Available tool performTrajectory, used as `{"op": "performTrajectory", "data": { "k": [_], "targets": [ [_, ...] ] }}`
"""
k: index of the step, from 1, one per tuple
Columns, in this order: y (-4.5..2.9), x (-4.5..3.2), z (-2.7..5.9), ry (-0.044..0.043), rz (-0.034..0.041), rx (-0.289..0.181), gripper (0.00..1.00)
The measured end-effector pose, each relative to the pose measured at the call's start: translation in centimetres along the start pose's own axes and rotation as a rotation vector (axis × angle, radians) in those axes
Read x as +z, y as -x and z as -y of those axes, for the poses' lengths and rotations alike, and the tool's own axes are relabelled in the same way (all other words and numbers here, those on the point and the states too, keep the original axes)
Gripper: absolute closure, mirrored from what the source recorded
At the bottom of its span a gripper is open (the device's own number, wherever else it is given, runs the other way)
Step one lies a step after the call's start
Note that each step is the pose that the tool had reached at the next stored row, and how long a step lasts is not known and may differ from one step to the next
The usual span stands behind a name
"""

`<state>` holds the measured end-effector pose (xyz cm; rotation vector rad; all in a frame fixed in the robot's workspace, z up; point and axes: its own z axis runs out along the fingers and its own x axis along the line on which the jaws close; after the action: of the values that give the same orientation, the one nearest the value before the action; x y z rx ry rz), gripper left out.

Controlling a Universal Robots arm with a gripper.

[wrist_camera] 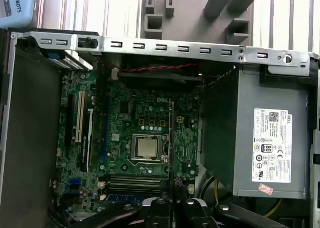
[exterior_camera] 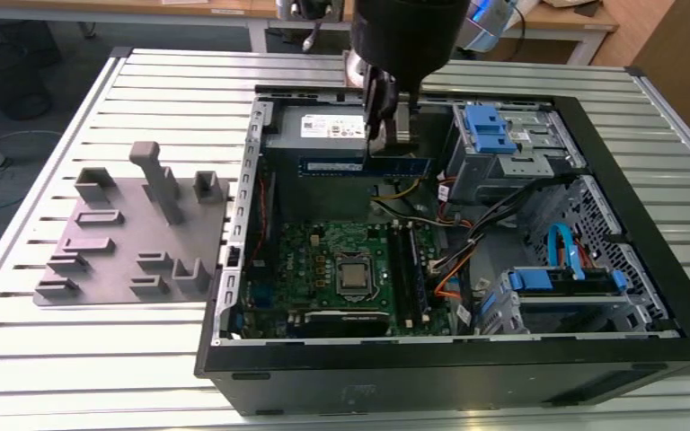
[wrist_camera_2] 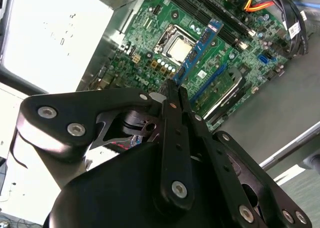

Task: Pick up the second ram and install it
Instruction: 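Pick up the second ram and move it above second insertion slot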

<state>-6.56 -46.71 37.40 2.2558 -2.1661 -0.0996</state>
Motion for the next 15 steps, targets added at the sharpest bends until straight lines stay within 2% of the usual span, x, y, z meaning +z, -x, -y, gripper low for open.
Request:
{"op": "performTrajectory", "data": {
  "k": [15],
  "targets": [
    [-0.17, 0.85, 3.23, 0.0047, 0.0002, 0.000, 0.87]
  ]
}}
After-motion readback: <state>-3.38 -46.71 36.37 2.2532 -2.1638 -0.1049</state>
